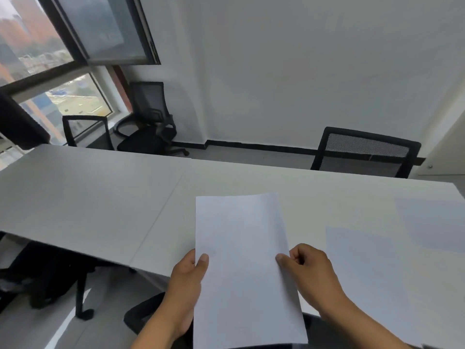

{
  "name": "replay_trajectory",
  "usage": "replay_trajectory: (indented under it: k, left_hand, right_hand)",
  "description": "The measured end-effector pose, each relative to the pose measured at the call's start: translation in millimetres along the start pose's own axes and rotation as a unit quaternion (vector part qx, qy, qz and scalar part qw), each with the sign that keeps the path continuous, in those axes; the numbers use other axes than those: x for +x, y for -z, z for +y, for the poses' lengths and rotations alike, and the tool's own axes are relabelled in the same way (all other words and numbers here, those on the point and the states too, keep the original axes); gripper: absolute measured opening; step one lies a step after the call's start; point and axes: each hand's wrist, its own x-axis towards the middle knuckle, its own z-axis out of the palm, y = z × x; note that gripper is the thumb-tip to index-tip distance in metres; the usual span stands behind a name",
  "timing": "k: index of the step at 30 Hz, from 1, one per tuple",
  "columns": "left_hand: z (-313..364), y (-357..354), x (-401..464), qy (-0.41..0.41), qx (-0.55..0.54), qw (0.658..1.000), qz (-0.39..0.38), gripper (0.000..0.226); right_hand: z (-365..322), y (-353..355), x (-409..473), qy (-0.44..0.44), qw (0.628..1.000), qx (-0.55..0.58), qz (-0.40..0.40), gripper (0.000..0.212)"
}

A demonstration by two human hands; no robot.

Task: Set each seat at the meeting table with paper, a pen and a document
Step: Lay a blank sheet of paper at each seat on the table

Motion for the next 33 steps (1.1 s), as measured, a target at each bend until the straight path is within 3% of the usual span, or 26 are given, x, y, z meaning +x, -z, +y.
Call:
replay_trajectory:
  k: [11, 21, 33]
  left_hand:
    - [10, 120, -12, -0.019, -0.002, 0.999, -0.044, 0.031]
    - [17, 105, 3, 0.007, -0.013, 0.998, -0.068, 0.034]
    - [19, 67, 75, 0.062, -0.016, 0.996, -0.054, 0.034]
  right_hand:
    - [-45, -90, -60, 0.024, 0.999, 0.034, 0.020, 0.047]
    - [-36, -78, -54, 0.005, 0.998, 0.047, 0.038, 0.051]
    - [-8, -74, 16, -0.026, 0.996, 0.083, 0.030, 0.050]
